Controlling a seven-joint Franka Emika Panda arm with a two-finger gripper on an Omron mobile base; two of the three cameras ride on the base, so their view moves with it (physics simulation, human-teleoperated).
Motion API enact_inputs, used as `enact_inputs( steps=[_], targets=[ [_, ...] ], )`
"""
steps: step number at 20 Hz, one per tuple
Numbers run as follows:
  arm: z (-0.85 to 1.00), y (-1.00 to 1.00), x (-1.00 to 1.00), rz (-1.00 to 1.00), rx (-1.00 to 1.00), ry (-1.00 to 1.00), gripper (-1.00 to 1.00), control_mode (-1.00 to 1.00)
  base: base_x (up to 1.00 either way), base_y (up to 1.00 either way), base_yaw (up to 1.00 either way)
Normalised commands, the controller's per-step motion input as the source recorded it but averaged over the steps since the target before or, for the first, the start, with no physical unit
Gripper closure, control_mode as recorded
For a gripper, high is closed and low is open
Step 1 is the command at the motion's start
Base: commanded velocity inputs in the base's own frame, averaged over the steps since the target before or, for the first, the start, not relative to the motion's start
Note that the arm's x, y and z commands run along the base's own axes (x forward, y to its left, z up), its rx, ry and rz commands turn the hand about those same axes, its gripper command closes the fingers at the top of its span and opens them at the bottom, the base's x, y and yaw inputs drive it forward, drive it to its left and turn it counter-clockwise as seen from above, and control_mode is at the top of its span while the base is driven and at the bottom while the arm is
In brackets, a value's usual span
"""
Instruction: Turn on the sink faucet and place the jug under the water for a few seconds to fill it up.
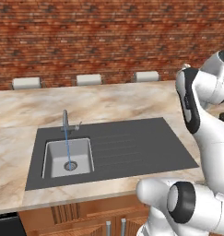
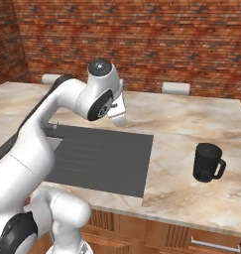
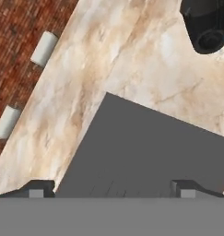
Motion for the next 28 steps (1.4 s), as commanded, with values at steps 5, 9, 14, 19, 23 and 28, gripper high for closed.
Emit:
enact_inputs(
  steps=[5, 9, 14, 19, 23, 28],
  targets=[
    [-0.36, -0.87, -1.0, 0.02, 0.0, -0.15, -1.0, -1.0, 0.0, 0.0, 0.0],
    [-0.42, -1.0, -1.0, 0.05, 0.0, -0.19, -1.0, -1.0, 0.0, 0.0, 0.0],
    [-0.1, -1.0, -0.89, 0.07, -0.01, -0.2, -1.0, -1.0, 0.0, 0.0, 0.0],
    [0.0, -1.0, -0.39, 0.06, -0.07, -0.12, -1.0, -1.0, 0.0, 0.0, 0.0],
    [-0.02, -1.0, 0.0, 0.07, -0.18, -0.15, -1.0, -1.0, 0.0, 0.0, 0.0],
    [-0.26, -0.66, 0.04, 0.08, -0.34, -0.28, -1.0, -1.0, 0.0, 0.0, 0.0]
  ],
)
